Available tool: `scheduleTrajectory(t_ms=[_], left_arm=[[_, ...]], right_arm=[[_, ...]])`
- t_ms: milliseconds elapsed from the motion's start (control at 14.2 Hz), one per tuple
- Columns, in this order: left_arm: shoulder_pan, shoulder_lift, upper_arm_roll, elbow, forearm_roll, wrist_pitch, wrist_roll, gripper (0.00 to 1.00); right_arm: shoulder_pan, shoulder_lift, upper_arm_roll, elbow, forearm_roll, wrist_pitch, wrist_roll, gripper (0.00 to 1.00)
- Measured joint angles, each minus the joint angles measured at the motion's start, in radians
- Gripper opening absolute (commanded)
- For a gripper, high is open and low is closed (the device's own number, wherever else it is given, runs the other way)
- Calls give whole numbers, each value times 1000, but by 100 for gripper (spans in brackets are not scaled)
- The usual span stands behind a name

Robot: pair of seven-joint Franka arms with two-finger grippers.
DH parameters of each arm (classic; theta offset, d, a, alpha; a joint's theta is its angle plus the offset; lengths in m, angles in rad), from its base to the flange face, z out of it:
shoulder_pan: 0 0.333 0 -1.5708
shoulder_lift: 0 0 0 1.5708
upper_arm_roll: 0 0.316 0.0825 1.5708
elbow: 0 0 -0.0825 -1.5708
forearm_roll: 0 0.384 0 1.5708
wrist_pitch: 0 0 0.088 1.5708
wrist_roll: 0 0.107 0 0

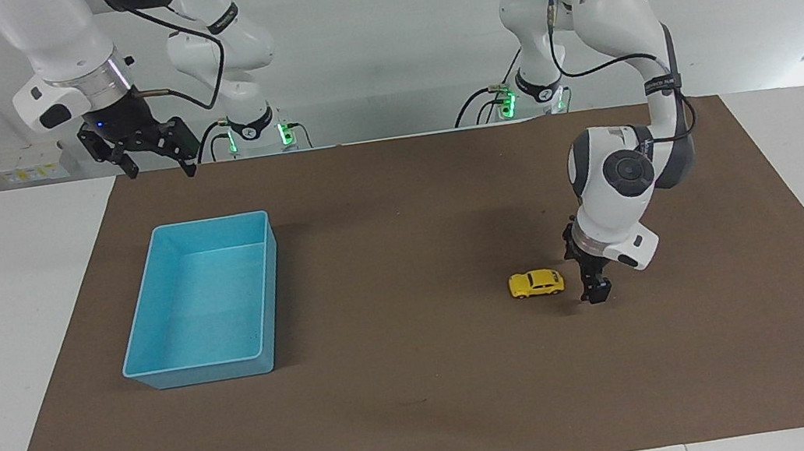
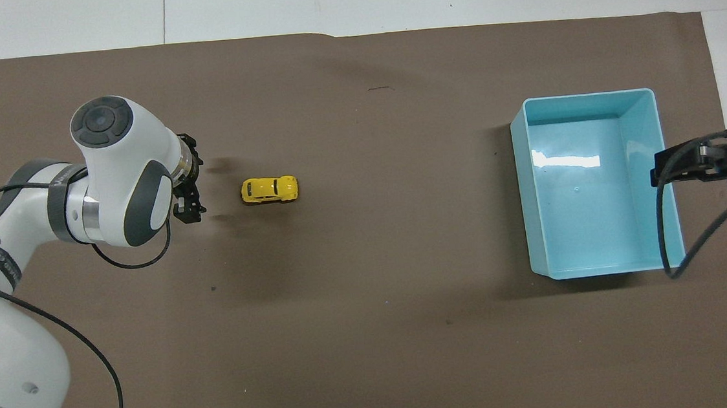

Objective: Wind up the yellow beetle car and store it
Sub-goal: 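Release the car from the left gripper so it rolls toward the box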

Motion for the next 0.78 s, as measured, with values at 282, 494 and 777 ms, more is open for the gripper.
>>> scheduleTrajectory(t_ms=[282, 494, 777], left_arm=[[0, -18, 0, 0, 0, -6, 0, 100], [0, -28, 0, 11, 0, -6, 3, 100], [1, -37, 0, 29, 1, -6, 40, 100]], right_arm=[[0, 0, 0, 0, 0, 0, 0, 100], [0, 0, 0, 0, 0, 0, 0, 100], [0, 0, 0, 0, 0, 0, 0, 100]])
